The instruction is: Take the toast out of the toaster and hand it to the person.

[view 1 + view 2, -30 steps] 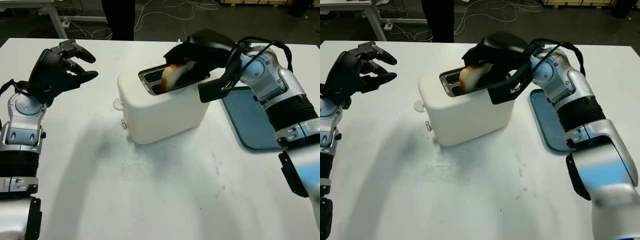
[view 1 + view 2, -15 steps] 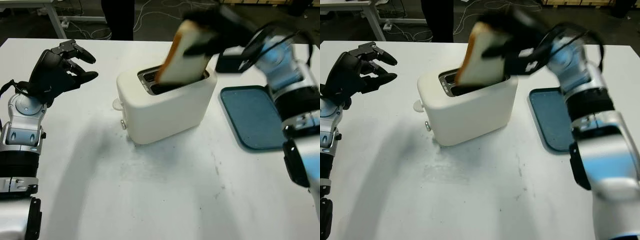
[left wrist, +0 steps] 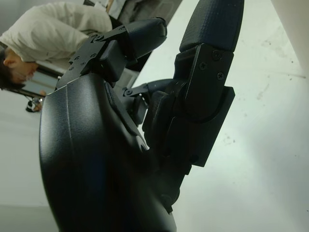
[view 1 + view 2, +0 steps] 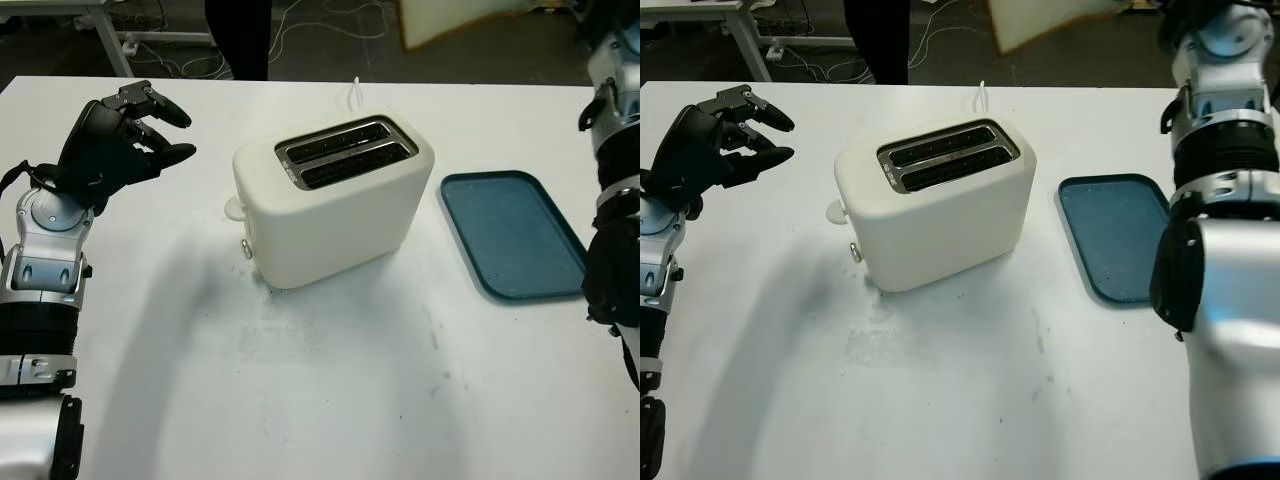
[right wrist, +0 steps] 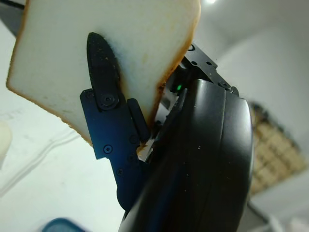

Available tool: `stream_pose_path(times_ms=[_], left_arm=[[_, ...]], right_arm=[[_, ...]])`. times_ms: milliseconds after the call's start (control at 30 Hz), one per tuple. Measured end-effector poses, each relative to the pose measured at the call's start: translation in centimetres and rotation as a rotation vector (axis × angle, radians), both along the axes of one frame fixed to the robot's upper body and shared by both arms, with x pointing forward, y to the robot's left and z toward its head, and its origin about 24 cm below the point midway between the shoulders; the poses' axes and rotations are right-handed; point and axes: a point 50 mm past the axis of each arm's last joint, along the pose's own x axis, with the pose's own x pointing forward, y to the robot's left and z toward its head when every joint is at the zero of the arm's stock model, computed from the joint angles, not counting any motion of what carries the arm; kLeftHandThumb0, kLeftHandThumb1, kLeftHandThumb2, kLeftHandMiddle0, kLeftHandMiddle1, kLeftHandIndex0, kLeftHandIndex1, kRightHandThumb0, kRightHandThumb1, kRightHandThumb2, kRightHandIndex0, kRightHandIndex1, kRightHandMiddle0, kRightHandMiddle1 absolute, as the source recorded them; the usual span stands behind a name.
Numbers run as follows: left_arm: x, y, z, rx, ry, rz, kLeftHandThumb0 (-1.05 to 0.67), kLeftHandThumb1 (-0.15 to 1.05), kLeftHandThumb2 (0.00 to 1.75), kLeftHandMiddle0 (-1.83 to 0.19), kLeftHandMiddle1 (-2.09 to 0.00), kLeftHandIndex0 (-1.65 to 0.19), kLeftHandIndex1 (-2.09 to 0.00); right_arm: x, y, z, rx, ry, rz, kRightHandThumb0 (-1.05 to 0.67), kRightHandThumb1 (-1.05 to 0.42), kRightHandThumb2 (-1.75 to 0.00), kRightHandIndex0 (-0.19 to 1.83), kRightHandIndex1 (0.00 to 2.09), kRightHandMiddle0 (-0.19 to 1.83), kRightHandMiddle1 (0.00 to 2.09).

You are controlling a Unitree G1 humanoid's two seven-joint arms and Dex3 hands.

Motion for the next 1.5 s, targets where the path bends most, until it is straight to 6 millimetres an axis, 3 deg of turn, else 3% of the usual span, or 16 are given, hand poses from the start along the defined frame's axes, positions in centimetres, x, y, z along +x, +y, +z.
stream_pose_path(times_ms=[167,300,433,667,700,733,1033,1500], left_arm=[[0.0,0.0,0.0,0.000,0.000,0.000,-1.05,0.92,0.11,-0.49,-1.32,-0.43,-1.22],[0.0,0.0,0.0,-0.006,0.000,-0.001,-1.05,0.92,0.11,-0.48,-1.33,-0.42,-1.22],[0.0,0.0,0.0,-0.005,0.000,-0.001,-1.05,0.92,0.12,-0.47,-1.33,-0.41,-1.22],[0.0,0.0,0.0,-0.006,0.000,-0.001,-1.05,0.92,0.11,-0.47,-1.34,-0.41,-1.22],[0.0,0.0,0.0,-0.005,0.000,-0.001,-1.05,0.92,0.13,-0.47,-1.34,-0.41,-1.23],[0.0,0.0,0.0,-0.005,0.000,-0.001,-1.05,0.92,0.14,-0.47,-1.34,-0.41,-1.23],[0.0,0.0,0.0,-0.014,0.004,-0.001,-1.05,0.92,0.10,-0.47,-1.32,-0.42,-1.22],[0.0,0.1,-0.2,-0.014,0.009,0.001,-1.05,0.92,0.12,-0.48,-1.33,-0.41,-1.23]], right_arm=[[0.3,-1.0,-2.0,0.065,0.057,-0.123,-0.33,-0.92,-0.41,0.94,1.75,0.65,1.75],[0.6,-1.2,-5.0,0.077,0.129,-0.230,-0.25,-0.92,-0.43,0.86,1.75,0.56,1.75],[0.8,-0.4,-8.1,0.032,0.192,-0.315,-0.24,-0.92,-0.42,0.72,1.75,0.36,1.75],[0.7,1.1,-12.4,0.061,0.284,-0.351,-0.15,-0.92,-0.41,0.71,1.75,0.42,1.75],[0.6,1.2,-12.9,0.063,0.293,-0.357,-0.14,-0.92,-0.40,0.71,1.75,0.38,1.57],[0.5,1.2,-13.3,0.063,0.303,-0.362,-0.14,-0.92,-0.40,0.71,1.75,0.35,1.65],[0.1,1.2,-15.2,0.054,0.344,-0.404,-0.15,-0.92,-0.38,0.66,1.75,0.40,1.75],[-0.1,0.7,-15.5,0.088,0.344,-0.443,-0.12,-0.92,-0.39,0.72,1.75,0.44,1.75]])
